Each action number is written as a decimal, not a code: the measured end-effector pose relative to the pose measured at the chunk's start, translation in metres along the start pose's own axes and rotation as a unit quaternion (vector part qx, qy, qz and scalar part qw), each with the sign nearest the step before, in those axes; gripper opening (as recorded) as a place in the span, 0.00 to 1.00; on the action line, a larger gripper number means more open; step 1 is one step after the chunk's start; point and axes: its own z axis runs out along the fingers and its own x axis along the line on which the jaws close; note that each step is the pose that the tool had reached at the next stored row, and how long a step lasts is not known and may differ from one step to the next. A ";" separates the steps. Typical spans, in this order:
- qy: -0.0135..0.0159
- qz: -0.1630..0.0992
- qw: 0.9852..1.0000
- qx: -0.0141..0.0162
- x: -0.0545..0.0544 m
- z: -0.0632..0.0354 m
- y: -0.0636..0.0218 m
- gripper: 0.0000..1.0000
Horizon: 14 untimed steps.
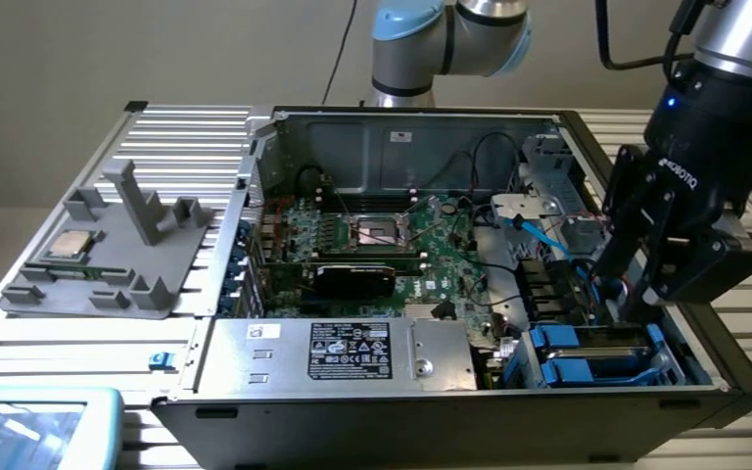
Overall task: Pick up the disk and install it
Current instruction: 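Insert the second disk wire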
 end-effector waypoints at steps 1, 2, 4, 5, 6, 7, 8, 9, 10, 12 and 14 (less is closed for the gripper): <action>0.000 0.000 1.000 0.000 0.000 0.0001 0.0001 0.56; 0.000 0.000 1.000 0.000 -0.001 0.0001 0.0001 0.56; 0.000 0.000 1.000 0.000 -0.001 0.0002 0.0001 0.56; 0.000 0.000 1.000 0.000 -0.001 0.0003 0.0002 0.56; 0.000 0.000 1.000 0.000 -0.002 0.0003 0.0002 0.56; -0.001 0.000 1.000 0.000 -0.002 0.0004 0.0003 0.56; -0.001 0.000 1.000 0.000 -0.002 0.0005 0.0003 0.56; -0.001 0.000 1.000 0.000 -0.002 0.0004 0.0003 0.56; -0.002 0.000 1.000 0.000 -0.003 0.0004 0.0003 0.56; -0.003 0.000 1.000 0.000 -0.003 0.0005 0.0003 0.56; -0.005 0.000 1.000 0.000 -0.003 0.0005 0.0003 0.55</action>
